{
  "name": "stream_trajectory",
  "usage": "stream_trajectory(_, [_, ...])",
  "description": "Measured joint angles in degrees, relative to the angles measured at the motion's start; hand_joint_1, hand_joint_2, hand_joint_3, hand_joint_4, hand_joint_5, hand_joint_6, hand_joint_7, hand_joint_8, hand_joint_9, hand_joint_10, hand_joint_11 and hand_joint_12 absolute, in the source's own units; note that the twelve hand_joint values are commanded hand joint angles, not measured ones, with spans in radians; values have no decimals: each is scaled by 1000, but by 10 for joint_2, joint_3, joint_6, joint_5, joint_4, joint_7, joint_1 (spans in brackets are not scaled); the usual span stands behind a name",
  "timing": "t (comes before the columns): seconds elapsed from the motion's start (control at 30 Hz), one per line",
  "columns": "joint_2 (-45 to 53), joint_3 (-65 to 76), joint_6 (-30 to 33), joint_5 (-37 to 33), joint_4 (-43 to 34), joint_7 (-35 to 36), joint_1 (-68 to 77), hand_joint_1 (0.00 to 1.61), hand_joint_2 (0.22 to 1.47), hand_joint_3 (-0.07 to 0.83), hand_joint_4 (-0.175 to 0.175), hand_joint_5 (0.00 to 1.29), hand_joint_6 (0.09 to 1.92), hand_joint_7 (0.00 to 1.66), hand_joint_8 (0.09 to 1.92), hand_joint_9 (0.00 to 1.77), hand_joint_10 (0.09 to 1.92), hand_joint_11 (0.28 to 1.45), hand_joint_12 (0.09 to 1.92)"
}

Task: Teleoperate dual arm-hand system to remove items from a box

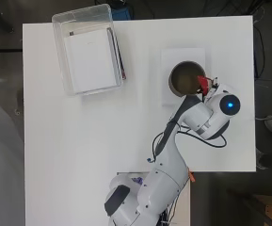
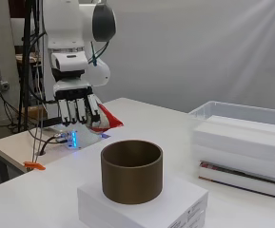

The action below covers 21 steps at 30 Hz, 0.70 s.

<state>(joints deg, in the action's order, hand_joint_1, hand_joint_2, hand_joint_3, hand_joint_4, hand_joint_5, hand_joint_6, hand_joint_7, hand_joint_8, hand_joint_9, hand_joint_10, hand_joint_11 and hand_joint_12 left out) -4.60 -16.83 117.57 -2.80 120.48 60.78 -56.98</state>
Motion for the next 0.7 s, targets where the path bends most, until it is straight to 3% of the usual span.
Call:
stream_trajectory(0.17, [26, -32, 5, 24, -23, -31, 17, 989, 1142, -2, 175, 927, 1094, 1274, 1857, 1421, 1870, 962, 1728])
stream_trajectory(0.27, [19, -134, 3, -12, -27, -13, -56, 999, 1129, -2, 175, 950, 1048, 1236, 1769, 1381, 1805, 892, 1688])
stream_trajectory(0.47, [-100, -528, -8, -119, -44, 49, -502, 1003, 1120, -1, 175, 966, 1021, 1204, 1702, 1354, 1762, 848, 1661])
stream_trajectory(0.6, [-149, -725, -12, -161, -52, 71, -718, 1002, 1120, 0, 175, 965, 1023, 1191, 1699, 1345, 1762, 833, 1651])
stream_trajectory(0.67, [-160, -765, -10, -171, -55, 77, -755, 717, 1093, -3, 24, 725, 446, 1086, 1700, 1270, 1773, 788, 1643])
stream_trajectory(0.7, [-162, -772, -13, -175, -58, 81, -758, 580, 1086, -2, -9, 631, 243, 1006, 1699, 1192, 1787, 754, 1648])
